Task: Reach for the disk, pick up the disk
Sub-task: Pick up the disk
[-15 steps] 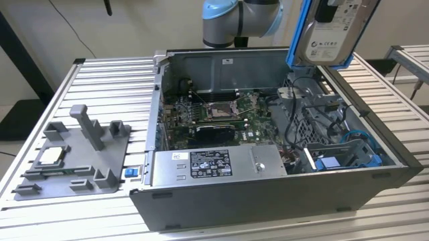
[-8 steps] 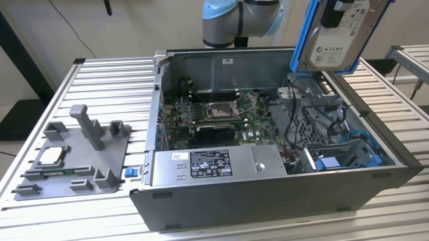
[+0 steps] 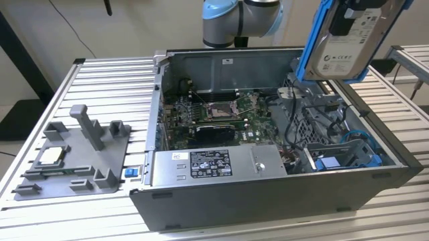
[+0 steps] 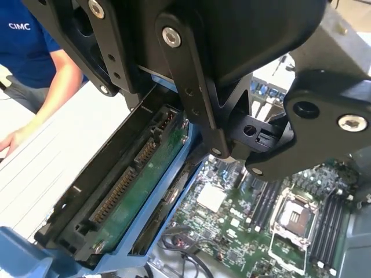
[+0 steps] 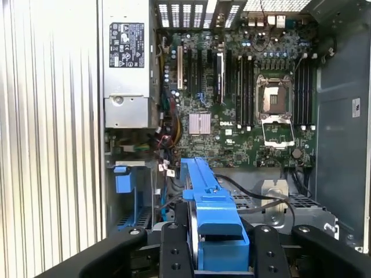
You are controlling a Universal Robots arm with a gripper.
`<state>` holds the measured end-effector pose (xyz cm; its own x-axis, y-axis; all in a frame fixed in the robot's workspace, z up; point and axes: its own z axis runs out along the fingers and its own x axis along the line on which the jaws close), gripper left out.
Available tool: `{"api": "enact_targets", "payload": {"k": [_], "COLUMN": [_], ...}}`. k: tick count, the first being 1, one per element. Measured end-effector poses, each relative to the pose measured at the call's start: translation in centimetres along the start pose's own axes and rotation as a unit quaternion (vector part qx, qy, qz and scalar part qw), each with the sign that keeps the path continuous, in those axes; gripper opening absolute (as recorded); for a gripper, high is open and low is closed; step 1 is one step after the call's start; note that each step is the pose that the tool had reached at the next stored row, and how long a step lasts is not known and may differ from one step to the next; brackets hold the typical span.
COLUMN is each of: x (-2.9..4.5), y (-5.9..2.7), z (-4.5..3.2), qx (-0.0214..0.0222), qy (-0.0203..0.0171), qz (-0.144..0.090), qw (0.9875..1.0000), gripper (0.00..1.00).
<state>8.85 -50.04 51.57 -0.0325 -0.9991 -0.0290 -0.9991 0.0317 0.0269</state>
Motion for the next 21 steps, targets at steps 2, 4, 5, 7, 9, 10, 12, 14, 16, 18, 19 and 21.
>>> {"api": "enact_targets", "payload": {"k": [2, 4, 5, 7, 9, 10, 12, 14, 16, 18, 19, 21], "x": [0.72, 1.41, 1.79, 2.49, 3.17, 3.49, 4.15, 4.80, 5.47, 6.07, 6.36, 6.92], "y": [-0.02, -0.05, -0.06, -0.08, -0.10, -0.12, -0.14, -0.16, -0.18, -0.20, -0.21, -0.23], "z": [0.00, -0.01, -0.01, -0.01, -0.01, 0.00, -0.01, 0.00, 0.00, -0.01, -0.01, 0.01], "qx": [0.0000, 0.0000, 0.0000, 0.0000, -0.0001, -0.0001, -0.0001, -0.0001, -0.0001, -0.0001, -0.0001, -0.0001], "qy": [-0.0005, -0.0010, -0.0013, -0.0018, -0.0023, -0.0026, -0.0030, -0.0035, -0.0039, -0.0042, -0.0044, -0.0048], "qz": [0.000, 0.000, 0.000, 0.000, 0.000, 0.000, 0.000, 0.000, 0.000, 0.000, 0.000, 0.000], "qw": [1.0000, 1.0000, 1.0000, 1.0000, 1.0000, 1.0000, 1.0000, 1.0000, 1.0000, 1.0000, 1.0000, 1.0000], "gripper": [0.00, 0.00, 0.00, 0.00, 0.00, 0.00, 0.00, 0.00, 0.00, 0.00, 0.00, 0.00]}}
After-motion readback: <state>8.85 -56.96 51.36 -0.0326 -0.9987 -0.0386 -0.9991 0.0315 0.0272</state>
